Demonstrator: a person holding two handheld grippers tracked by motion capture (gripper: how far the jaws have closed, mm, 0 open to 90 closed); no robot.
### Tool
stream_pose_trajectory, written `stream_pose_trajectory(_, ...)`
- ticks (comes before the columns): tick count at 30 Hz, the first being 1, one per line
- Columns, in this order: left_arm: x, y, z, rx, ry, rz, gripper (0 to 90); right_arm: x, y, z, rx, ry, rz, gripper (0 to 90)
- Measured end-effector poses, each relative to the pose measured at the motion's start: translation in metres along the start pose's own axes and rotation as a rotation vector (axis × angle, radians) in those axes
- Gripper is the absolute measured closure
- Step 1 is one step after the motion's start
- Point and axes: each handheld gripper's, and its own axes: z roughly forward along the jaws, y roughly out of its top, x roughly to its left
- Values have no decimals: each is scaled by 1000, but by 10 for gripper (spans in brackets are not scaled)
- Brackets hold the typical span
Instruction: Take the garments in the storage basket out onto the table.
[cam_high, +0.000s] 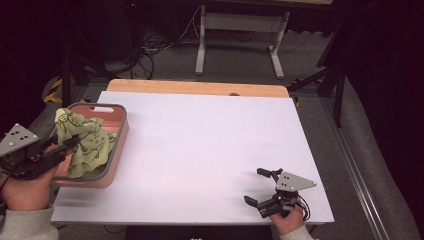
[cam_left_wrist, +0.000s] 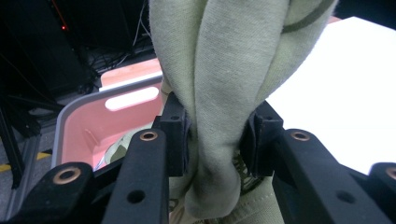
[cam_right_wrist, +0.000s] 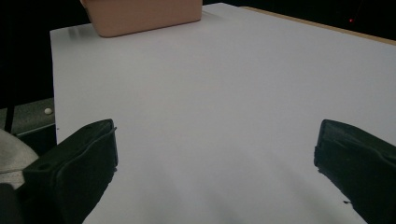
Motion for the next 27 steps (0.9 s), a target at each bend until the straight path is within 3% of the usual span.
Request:
stream_pose_trajectory(16,-7,18,-8,-55,-29,15,678,0,0,0,2,1,1,2)
stream_pose_trajectory(27,-19,33,-7,-109,-104,15,679,0,0,1,6,4,2,2)
